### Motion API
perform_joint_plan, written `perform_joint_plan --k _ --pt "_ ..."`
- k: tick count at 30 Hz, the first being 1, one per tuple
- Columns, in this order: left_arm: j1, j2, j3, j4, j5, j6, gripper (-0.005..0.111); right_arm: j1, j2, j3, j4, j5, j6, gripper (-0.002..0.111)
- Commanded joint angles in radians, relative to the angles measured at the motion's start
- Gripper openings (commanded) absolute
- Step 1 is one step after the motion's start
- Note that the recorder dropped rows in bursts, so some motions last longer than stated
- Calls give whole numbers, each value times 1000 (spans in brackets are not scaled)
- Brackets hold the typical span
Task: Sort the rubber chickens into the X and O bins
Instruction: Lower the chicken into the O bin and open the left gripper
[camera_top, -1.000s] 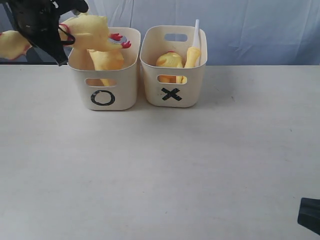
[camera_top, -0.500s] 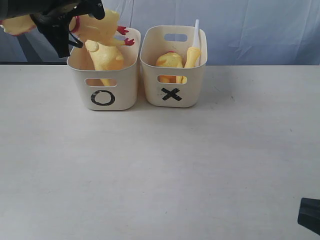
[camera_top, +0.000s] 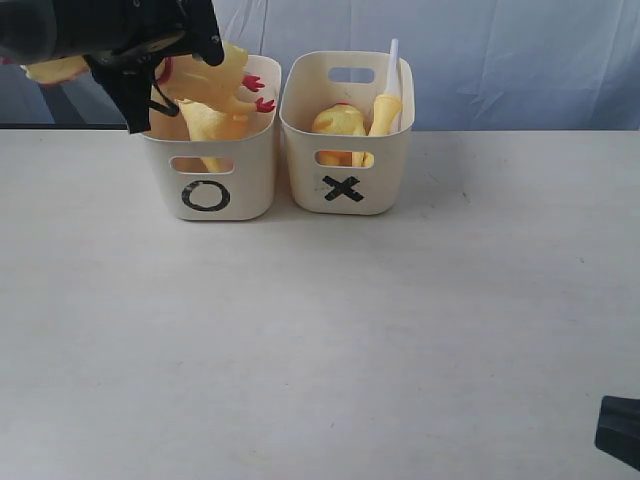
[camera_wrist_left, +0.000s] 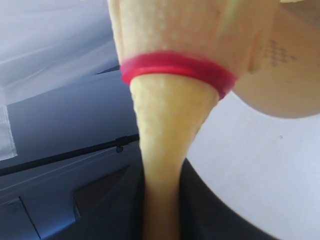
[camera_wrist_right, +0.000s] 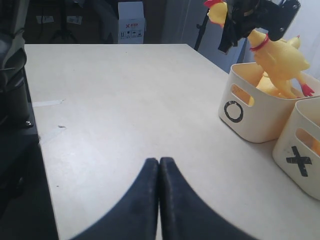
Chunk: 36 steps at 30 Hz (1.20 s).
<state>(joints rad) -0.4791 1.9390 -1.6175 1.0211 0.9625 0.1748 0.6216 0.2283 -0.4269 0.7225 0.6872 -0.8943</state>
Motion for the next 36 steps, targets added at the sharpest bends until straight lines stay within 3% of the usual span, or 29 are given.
perform_joint_plan --k 1,11,22,34,36 --pt "-4 -5 -9 51 -6 -7 0 -5 -6 7 6 -2 1 0" --pt "-31 -5 -9 126 1 31 1 -5 -6 7 6 -2 1 0" --pt "-71 -5 -9 166 -46 38 40 -5 -6 7 6 -2 1 0" --pt "-72 -5 -9 166 -67 38 43 -5 -6 7 6 -2 1 0" --pt "-72 -5 -9 166 -71 38 49 -5 -6 7 6 -2 1 0"
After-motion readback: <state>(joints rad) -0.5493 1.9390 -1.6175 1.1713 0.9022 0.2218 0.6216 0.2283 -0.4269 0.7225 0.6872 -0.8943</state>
